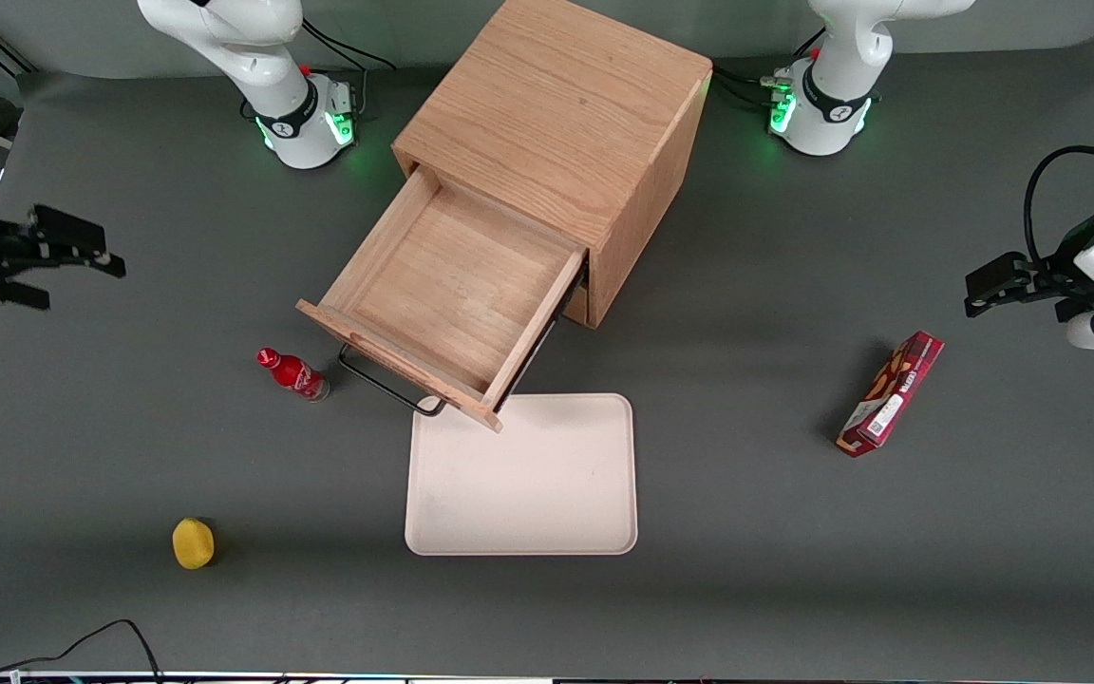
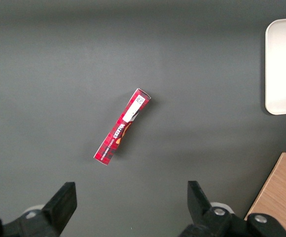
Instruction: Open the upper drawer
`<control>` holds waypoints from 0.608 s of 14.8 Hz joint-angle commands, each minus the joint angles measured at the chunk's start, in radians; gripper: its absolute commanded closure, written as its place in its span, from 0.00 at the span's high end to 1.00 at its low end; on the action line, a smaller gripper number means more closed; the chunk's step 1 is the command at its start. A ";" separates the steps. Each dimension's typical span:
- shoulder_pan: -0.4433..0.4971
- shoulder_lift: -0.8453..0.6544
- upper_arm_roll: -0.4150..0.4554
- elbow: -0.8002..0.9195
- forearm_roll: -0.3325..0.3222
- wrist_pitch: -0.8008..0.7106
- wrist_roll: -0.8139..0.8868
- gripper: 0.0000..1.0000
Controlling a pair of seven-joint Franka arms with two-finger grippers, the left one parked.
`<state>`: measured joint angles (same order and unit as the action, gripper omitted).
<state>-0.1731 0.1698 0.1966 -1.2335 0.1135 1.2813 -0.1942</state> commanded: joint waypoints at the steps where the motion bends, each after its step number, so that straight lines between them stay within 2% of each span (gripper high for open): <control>1: -0.069 -0.062 0.011 -0.049 -0.008 -0.060 0.038 1.00; 4: -0.078 -0.078 0.020 -0.057 -0.020 -0.063 0.033 1.00; 9: -0.066 -0.188 0.018 -0.201 -0.028 -0.014 0.086 0.98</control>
<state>-0.2457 0.0642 0.2136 -1.3391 0.1113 1.2248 -0.1590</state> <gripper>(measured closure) 0.018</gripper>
